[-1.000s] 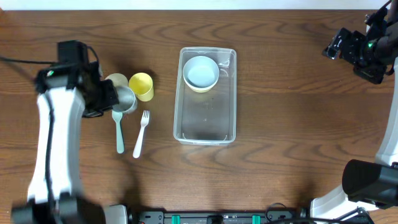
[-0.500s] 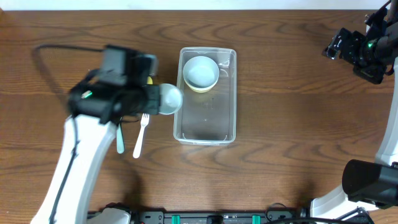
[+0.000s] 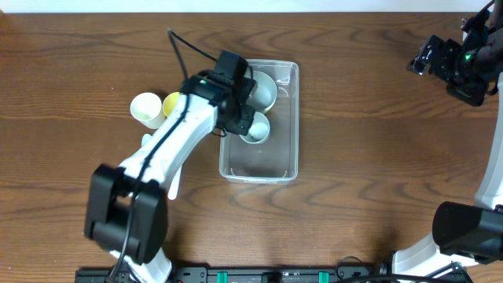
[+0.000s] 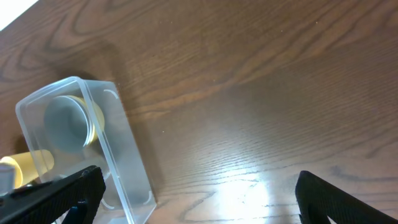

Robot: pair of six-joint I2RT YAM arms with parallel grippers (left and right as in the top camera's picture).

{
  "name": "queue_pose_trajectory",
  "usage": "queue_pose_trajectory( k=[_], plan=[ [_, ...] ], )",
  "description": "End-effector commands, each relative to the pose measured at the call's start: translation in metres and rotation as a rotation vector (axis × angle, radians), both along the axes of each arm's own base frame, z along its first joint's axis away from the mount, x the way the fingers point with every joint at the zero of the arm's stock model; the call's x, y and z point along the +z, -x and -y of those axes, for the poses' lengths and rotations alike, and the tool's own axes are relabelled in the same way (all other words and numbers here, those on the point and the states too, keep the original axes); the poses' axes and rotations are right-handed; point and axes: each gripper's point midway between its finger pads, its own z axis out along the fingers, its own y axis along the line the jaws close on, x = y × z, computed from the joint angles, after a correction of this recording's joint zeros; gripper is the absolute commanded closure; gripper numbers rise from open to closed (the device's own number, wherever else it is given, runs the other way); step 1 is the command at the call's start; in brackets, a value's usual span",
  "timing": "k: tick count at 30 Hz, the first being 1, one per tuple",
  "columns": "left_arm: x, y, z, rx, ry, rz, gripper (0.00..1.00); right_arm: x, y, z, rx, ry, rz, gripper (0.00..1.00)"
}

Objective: Pack container
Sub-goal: 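Carry the grey cup into the container beside the bowls, then return the left gripper and grasp the white cup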

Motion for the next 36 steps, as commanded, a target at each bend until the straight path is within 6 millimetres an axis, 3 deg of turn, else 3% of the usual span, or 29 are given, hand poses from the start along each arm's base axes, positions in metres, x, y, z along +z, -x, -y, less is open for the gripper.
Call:
queue_pose_trajectory(
  k=[1,6,9,11,15,19,22,25,29,31,36],
  plan=[
    [-0.002,-0.004,0.005,-0.024,0.009,0.011,0.94,-0.003,0.000,0.001,-0.016,-0.014,-0.010,0.01],
    [0.000,-0.012,0.008,-0.024,0.021,0.042,0.91,-0.003,0.000,0.001,-0.016,-0.014,-0.010,0.01],
    [0.006,-0.014,0.009,-0.023,0.026,0.051,0.83,-0.003,0.000,0.001,-0.016,-0.014,-0.010,0.01],
    [0.017,-0.015,0.009,-0.023,0.029,0.059,0.71,-0.003,0.000,0.001,-0.016,-0.014,-0.010,0.01],
    [0.061,-0.016,0.007,-0.018,0.034,0.095,0.56,-0.002,0.000,0.001,-0.016,-0.014,-0.009,0.01],
    [0.128,-0.015,-0.007,0.014,0.018,0.188,0.42,-0.002,0.000,0.001,-0.016,-0.014,-0.009,0.01],
    [0.174,-0.012,-0.038,0.079,-0.042,0.283,0.38,-0.002,0.000,0.001,-0.016,-0.014,-0.009,0.01],
    [0.198,-0.007,-0.084,0.183,-0.121,0.342,0.35,-0.002,0.000,0.001,-0.016,-0.014,-0.009,0.01],
    [0.189,0.004,-0.149,0.335,-0.186,0.247,0.35,-0.002,0.000,0.001,-0.016,-0.014,-0.009,0.01],
    [0.171,0.008,-0.179,0.412,-0.197,0.165,0.35,-0.002,0.000,0.001,-0.016,-0.014,-0.009,0.01],
    [0.111,-0.008,-0.224,0.549,-0.091,-0.008,0.35,-0.002,0.000,0.001,-0.016,-0.014,-0.009,0.01]
  ],
)
